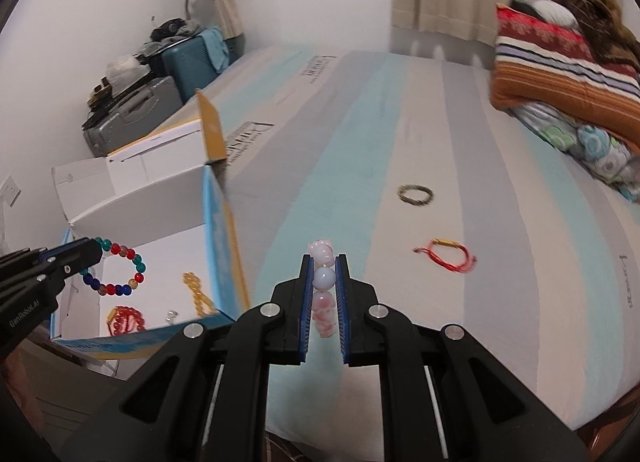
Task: Organize jewelry
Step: 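Carry both bracelets over the white box with both tools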
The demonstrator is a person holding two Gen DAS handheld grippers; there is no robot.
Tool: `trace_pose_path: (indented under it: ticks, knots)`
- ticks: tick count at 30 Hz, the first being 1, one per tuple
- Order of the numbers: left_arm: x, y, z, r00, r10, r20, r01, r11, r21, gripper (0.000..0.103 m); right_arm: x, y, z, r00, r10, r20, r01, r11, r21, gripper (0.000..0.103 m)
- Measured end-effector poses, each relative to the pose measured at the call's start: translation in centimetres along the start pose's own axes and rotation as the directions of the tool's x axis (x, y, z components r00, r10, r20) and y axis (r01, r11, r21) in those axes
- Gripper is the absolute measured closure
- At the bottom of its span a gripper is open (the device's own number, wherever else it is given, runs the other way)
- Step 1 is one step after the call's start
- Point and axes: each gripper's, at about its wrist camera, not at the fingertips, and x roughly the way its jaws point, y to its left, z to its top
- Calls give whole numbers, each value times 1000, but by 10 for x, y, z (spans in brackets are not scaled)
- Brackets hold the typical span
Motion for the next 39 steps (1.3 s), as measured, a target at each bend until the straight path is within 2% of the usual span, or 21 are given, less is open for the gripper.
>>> trace_pose_path:
  ticks: [12, 22, 31, 39]
  knots:
    - [-6, 90, -19, 996, 81, -21, -83, 991, -103, 94, 11, 84, 19, 997, 77, 5, -76, 992, -105, 93]
    - [-1, 141, -40, 991, 123, -58, -131, 976, -172, 94, 29, 144, 13, 992, 124, -30, -127, 976, -177, 93]
    - [27, 166, -57, 984, 124, -129, -152, 960, -234, 94, 62, 176, 4, 984, 130, -120, -154, 964, -215, 93]
    - [66, 172, -71, 969, 104, -223, -162, 951, -262, 94, 104, 190, -5, 963, 121, -243, -180, 954, -240, 93]
